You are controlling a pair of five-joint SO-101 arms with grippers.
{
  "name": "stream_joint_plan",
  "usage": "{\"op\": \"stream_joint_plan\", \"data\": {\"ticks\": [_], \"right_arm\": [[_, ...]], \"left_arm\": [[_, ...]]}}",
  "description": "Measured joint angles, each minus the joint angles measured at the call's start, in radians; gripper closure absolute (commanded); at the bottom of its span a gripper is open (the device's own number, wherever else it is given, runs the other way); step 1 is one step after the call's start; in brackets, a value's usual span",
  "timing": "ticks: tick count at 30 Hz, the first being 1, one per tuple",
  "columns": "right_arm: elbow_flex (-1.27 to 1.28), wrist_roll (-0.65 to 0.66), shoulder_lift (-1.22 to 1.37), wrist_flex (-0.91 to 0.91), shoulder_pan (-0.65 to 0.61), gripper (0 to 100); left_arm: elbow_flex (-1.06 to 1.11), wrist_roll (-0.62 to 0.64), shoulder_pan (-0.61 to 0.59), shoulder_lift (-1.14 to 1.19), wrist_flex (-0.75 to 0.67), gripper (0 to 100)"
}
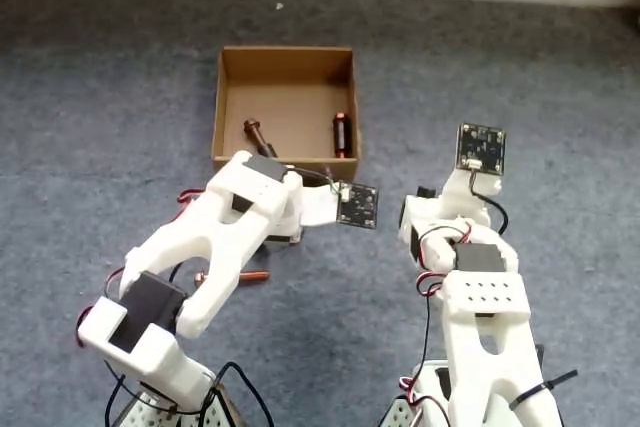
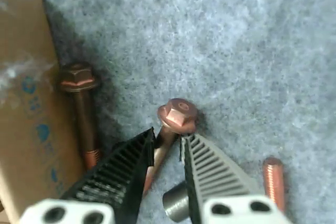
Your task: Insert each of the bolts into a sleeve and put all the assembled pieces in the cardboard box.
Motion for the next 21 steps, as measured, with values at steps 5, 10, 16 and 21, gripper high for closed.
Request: {"op": "stream_joint_plan", "data": {"ticks": [5, 10, 16, 21], "right_arm": [[0.000, 0.000, 0.000, 0.000, 0.000, 99.3], [0.000, 0.000, 0.000, 0.000, 0.000, 99.3], [0.000, 0.000, 0.000, 0.000, 0.000, 99.3], [0.000, 0.000, 0.000, 0.000, 0.000, 99.3]], "left_arm": [[0.002, 0.000, 0.000, 0.002, -0.009, 89], [0.003, 0.000, 0.000, 0.002, -0.009, 89], [0.003, 0.000, 0.000, 0.003, -0.011, 89], [0.003, 0.000, 0.000, 0.006, -0.072, 89]]}}
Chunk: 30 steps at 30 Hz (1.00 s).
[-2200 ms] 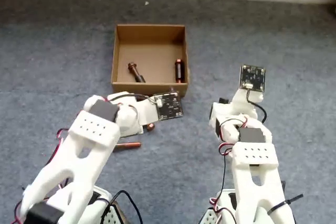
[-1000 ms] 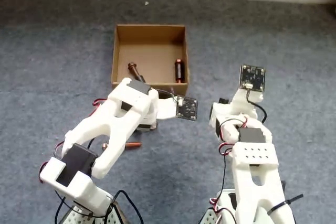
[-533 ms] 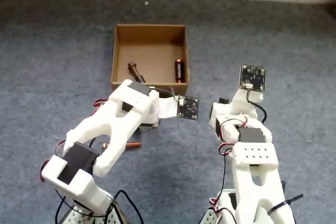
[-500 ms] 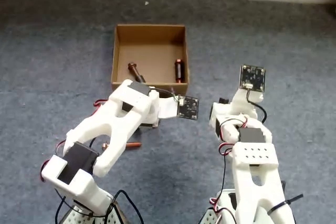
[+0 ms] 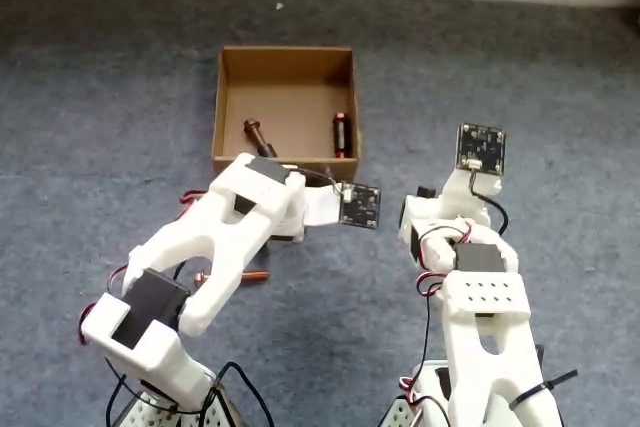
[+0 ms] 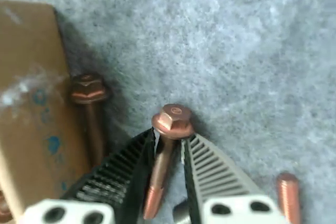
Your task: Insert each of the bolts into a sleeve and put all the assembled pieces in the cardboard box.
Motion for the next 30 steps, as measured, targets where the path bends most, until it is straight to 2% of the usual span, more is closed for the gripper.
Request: {"op": "stream_joint_plan", "data": {"ticks": [6, 12, 15, 17, 28, 30], "right_arm": [[0.000, 0.000, 0.000, 0.000, 0.000, 99.3], [0.000, 0.000, 0.000, 0.000, 0.000, 99.3], [0.000, 0.000, 0.000, 0.000, 0.000, 99.3], [0.000, 0.000, 0.000, 0.000, 0.000, 99.3], [0.000, 0.000, 0.000, 0.000, 0.000, 99.3], [0.000, 0.003, 0.000, 0.000, 0.000, 99.3]], "left_arm": [[-0.041, 0.000, 0.000, 0.061, -0.026, 89], [-0.265, 0.002, 0.000, 0.212, 0.183, 89], [-0.331, 0.002, 0.000, 0.258, 0.239, 96], [-0.341, 0.002, 0.000, 0.265, 0.253, 100], [-0.344, 0.002, 0.002, 0.213, 0.364, 100], [-0.328, 0.041, 0.002, 0.160, 0.367, 100]]}}
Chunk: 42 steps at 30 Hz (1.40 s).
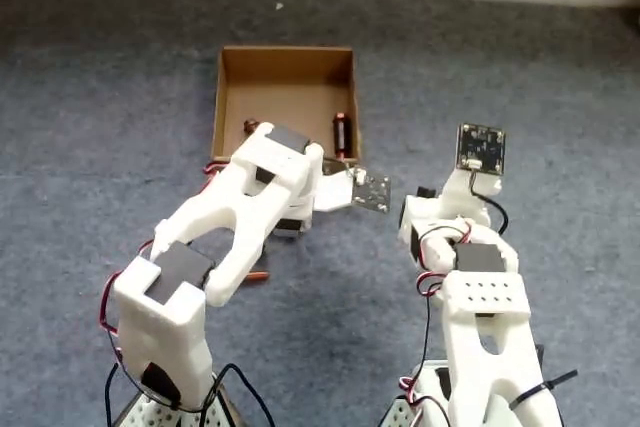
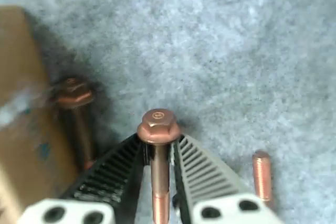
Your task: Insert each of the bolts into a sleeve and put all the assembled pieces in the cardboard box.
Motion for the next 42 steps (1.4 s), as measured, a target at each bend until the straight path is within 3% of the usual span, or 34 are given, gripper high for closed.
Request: {"op": "stream_joint_plan", "data": {"ticks": [11, 19, 29, 42], "right_arm": [[0.000, 0.017, -0.006, 0.000, 0.000, 99.3], [0.002, 0.018, -0.038, 0.006, 0.000, 99.3], [0.140, 0.018, -0.416, 0.068, -0.052, 99.3], [0.315, 0.094, -0.799, 0.068, -0.212, 99.3]], "left_arm": [[0.249, 0.262, 0.000, -0.425, -0.120, 100], [0.491, 0.608, -0.002, -0.767, -0.305, 100], [0.692, 0.918, -0.002, -1.221, -0.416, 100], [0.798, 1.135, -0.002, -1.629, -0.493, 100]]}}
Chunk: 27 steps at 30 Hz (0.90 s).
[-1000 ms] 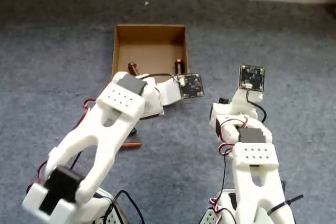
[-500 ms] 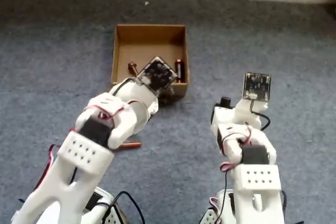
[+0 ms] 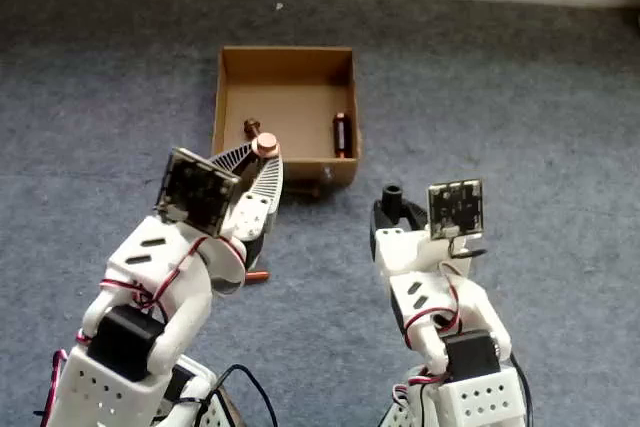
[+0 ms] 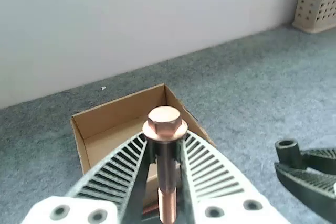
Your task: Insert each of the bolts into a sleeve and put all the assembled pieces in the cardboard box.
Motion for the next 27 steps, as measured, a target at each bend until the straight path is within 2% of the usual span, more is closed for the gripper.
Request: {"op": "stream_joint_plan", "data": {"ticks": [6, 11, 18, 27], "right_arm": [[0.081, 0.064, -0.144, 0.000, -0.092, 99.3], [0.135, 0.104, -0.250, 0.000, -0.153, 99.3], [0.147, 0.117, -0.258, 0.000, -0.213, 99.3], [0.147, 0.117, -0.259, 0.000, -0.284, 99.3]], "left_arm": [[0.000, 0.086, 0.002, -0.074, 0.000, 100], [0.029, 0.092, 0.083, -0.138, -0.003, 100], [0.083, 0.092, 0.153, -0.267, -0.003, 100], [0.161, 0.092, 0.216, -0.315, -0.003, 100]]}}
